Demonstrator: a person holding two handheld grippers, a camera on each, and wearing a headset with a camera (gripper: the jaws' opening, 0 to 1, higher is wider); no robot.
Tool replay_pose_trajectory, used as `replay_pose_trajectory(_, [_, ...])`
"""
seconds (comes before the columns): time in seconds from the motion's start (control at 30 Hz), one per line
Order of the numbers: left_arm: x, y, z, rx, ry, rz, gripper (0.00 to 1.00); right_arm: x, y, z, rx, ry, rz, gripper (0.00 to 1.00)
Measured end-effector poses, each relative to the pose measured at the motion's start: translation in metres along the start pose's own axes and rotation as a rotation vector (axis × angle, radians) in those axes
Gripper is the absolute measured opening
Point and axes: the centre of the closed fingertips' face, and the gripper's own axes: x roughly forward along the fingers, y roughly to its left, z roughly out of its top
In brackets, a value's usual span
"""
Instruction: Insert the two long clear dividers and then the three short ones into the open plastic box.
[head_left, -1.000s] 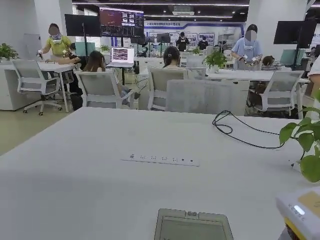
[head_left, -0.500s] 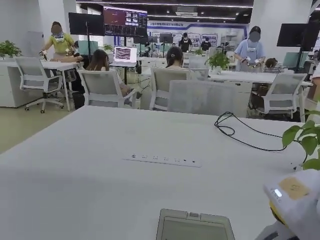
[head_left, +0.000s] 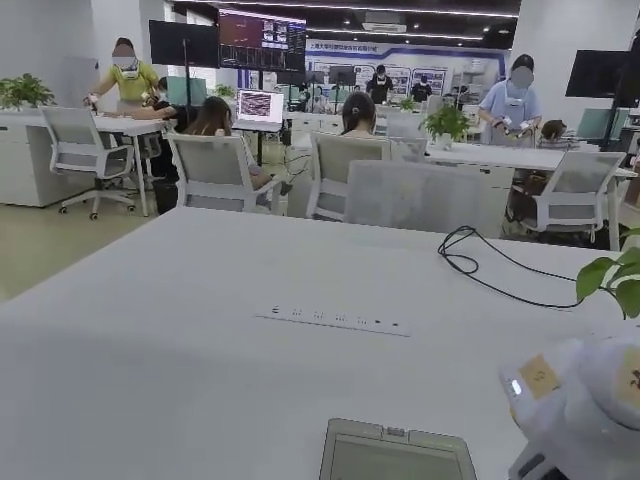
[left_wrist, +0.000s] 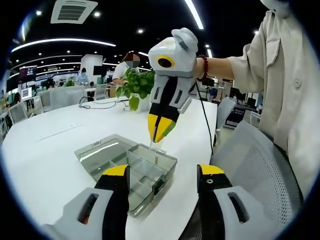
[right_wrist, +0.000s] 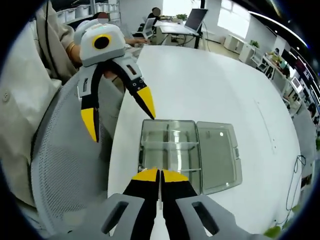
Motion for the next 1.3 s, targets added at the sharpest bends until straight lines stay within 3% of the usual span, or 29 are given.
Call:
replay_pose_trajectory(0.5, [0.0, 0.009, -0.004, -0.019, 0.006, 0.043, 0.69, 0.016, -0.016, -0.023, 0.022, 0.12, -0.006, 0.02])
replay_pose_trajectory(0.97, [-0.001, 0.011, -0.006, -0.022, 0.011, 0.05, 0.71, 0.023, -0.017, -0.027, 0.017, 0.147, 0.025, 0.02])
replay_pose_trajectory(1.3, [-0.001, 0.012, -0.007, -0.021, 0.019, 0.051, 0.7, 0.035, -0.018, -0.027, -0.033, 0.238, 0.087, 0.02])
